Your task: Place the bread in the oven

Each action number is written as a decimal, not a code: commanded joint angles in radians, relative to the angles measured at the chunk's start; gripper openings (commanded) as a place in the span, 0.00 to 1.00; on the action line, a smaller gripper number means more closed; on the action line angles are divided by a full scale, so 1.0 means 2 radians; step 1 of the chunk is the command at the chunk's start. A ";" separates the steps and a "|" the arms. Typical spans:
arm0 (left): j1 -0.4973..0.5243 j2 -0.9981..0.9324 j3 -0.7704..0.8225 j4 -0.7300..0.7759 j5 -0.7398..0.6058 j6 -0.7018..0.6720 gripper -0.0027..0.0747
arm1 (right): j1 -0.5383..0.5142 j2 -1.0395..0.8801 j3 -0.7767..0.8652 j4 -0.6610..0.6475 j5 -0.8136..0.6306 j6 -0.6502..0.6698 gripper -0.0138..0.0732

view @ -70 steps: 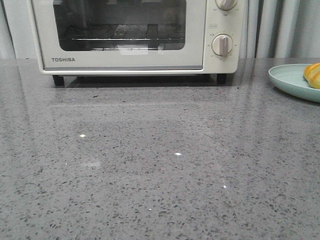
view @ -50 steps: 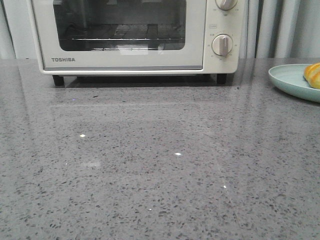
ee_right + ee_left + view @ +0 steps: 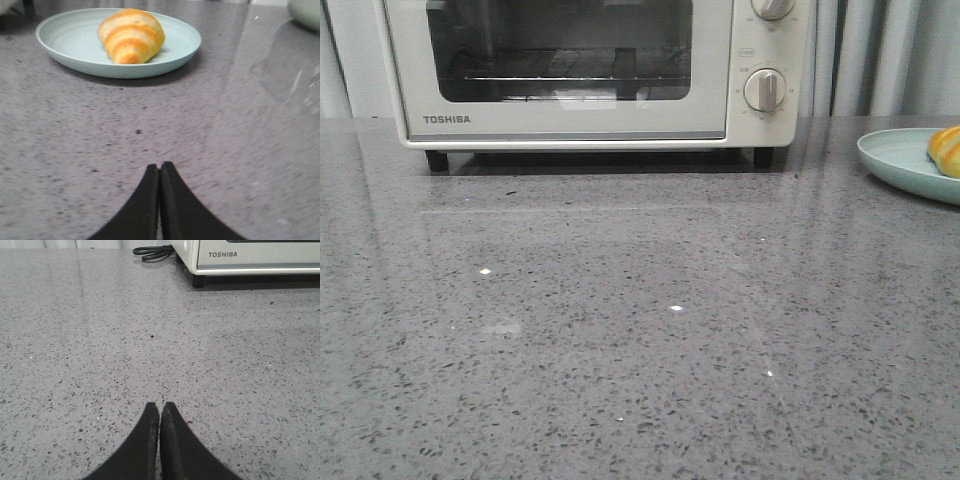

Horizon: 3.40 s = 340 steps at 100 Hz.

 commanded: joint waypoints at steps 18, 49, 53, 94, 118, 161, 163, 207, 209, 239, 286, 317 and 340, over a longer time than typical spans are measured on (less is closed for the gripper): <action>0.001 -0.013 0.011 -0.197 -0.117 -0.006 0.01 | -0.002 -0.005 0.013 -0.034 -0.264 0.007 0.10; 0.001 -0.013 0.011 -0.414 -0.190 -0.006 0.01 | -0.001 -0.005 0.004 0.249 -0.231 0.090 0.10; 0.001 -0.013 0.007 -0.426 -0.192 -0.006 0.01 | 0.000 -0.005 0.001 0.277 -0.221 0.090 0.10; -0.068 0.149 -0.222 -0.200 -0.089 0.040 0.01 | 0.000 0.033 -0.169 0.283 0.023 -0.030 0.10; -0.124 0.331 -0.333 -0.199 -0.088 0.105 0.01 | 0.000 0.063 -0.227 0.283 0.058 -0.068 0.10; -0.178 0.591 -0.569 -0.201 -0.086 0.169 0.01 | 0.000 0.063 -0.233 0.283 0.064 -0.068 0.10; -0.178 0.600 -0.578 -0.201 -0.084 0.169 0.01 | 0.000 0.063 -0.233 0.283 0.064 -0.068 0.10; -0.178 0.720 -0.657 -0.201 -0.060 0.169 0.01 | 0.000 0.063 -0.232 0.283 0.064 -0.068 0.10; -0.178 0.721 -0.657 -0.201 -0.064 0.169 0.01 | 0.000 0.063 -0.232 0.283 0.064 -0.068 0.10; -0.178 0.746 -0.658 -0.201 -0.106 0.169 0.01 | 0.000 0.069 -0.232 0.283 0.064 -0.068 0.10; -0.178 0.757 -0.658 -0.199 -0.100 0.169 0.01 | 0.000 0.079 -0.232 0.283 0.060 -0.068 0.10; -0.178 0.753 -0.657 -0.169 -0.030 0.169 0.01 | 0.000 0.079 -0.232 0.283 0.059 -0.068 0.10; -0.178 0.729 -0.618 -0.169 -0.023 0.169 0.01 | 0.000 0.079 -0.232 0.283 0.057 -0.068 0.10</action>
